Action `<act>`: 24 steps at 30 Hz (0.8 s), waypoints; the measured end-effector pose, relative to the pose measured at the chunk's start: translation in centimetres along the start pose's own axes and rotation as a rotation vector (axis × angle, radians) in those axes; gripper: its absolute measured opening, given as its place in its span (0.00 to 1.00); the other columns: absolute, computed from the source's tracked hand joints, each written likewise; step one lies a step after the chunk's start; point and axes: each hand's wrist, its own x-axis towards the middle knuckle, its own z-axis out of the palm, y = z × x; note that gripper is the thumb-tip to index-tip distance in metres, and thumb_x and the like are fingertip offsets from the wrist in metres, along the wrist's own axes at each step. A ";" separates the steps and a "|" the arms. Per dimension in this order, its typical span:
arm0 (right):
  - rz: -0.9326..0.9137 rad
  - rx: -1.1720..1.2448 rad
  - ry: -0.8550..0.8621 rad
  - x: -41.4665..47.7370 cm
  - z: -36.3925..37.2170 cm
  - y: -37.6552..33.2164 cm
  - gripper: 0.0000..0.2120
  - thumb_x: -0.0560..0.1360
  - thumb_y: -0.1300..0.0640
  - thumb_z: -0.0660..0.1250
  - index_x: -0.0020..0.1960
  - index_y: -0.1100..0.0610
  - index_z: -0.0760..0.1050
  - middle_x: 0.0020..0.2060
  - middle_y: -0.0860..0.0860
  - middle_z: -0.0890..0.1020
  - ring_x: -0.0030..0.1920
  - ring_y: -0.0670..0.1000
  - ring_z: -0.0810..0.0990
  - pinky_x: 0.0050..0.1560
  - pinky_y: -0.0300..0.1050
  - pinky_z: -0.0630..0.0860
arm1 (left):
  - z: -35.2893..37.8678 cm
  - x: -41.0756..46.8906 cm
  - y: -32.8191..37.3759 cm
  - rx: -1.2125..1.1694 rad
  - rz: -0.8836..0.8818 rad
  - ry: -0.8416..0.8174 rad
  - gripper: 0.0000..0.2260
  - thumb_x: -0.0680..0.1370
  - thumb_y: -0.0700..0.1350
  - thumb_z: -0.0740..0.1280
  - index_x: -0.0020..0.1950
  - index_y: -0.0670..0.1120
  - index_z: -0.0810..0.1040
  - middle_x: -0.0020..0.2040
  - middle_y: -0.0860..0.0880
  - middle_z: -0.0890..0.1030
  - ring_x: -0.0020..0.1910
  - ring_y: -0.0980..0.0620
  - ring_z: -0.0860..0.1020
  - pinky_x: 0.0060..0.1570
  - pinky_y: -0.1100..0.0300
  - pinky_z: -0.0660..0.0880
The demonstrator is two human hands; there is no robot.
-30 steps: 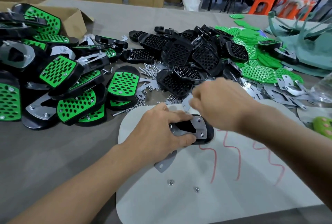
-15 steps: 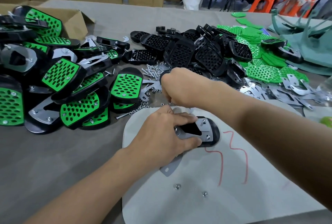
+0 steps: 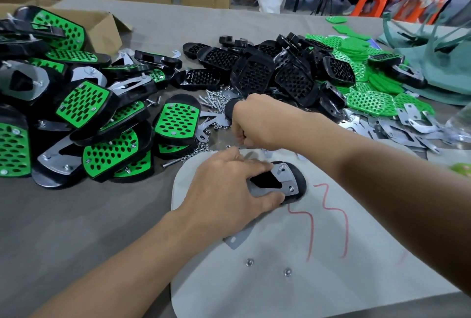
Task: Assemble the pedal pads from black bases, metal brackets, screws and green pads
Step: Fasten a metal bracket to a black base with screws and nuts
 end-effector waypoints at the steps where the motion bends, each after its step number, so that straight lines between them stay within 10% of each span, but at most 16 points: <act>1: -0.002 -0.006 0.031 -0.1 0.2 0.2 0.09 0.69 0.62 0.71 0.37 0.50 0.75 0.30 0.49 0.73 0.37 0.58 0.76 0.37 0.43 0.70 | 0.1 0.0 0.2 0.050 0.038 0.102 0.23 0.65 0.68 0.69 0.53 0.58 0.87 0.37 0.55 0.75 0.40 0.56 0.74 0.45 0.63 0.70; 5: 0.024 -0.057 0.138 -0.4 0.9 0.4 0.05 0.71 0.62 0.69 0.46 0.55 0.79 0.30 0.49 0.68 0.35 0.58 0.73 0.35 0.45 0.68 | 0.9 -0.1 0.3 0.127 0.173 0.294 0.20 0.68 0.62 0.70 0.46 0.49 0.88 0.30 0.51 0.76 0.37 0.52 0.71 0.44 0.57 0.70; 11: 0.059 0.103 0.150 -1.0 0.6 0.6 0.04 0.69 0.59 0.69 0.39 0.52 0.82 0.29 0.51 0.78 0.37 0.58 0.80 0.37 0.46 0.75 | 0.4 0.3 0.1 0.119 0.148 0.110 0.24 0.70 0.62 0.68 0.60 0.50 0.85 0.48 0.56 0.86 0.46 0.49 0.73 0.52 0.52 0.72; 15: 0.139 0.407 0.303 -3.6 0.5 1.1 0.06 0.67 0.58 0.72 0.34 0.48 0.82 0.24 0.46 0.78 0.27 0.43 0.76 0.38 0.39 0.76 | 0.2 0.4 0.4 0.112 0.122 0.115 0.25 0.69 0.64 0.65 0.58 0.50 0.86 0.41 0.53 0.82 0.46 0.52 0.73 0.51 0.57 0.67; 24: 0.309 0.631 0.317 -11.0 3.7 2.4 0.06 0.68 0.56 0.77 0.36 0.46 0.84 0.21 0.43 0.73 0.24 0.43 0.70 0.27 0.31 0.66 | 1.0 0.5 1.0 0.139 -0.013 0.211 0.24 0.67 0.66 0.66 0.52 0.52 0.87 0.36 0.50 0.80 0.43 0.54 0.74 0.52 0.58 0.64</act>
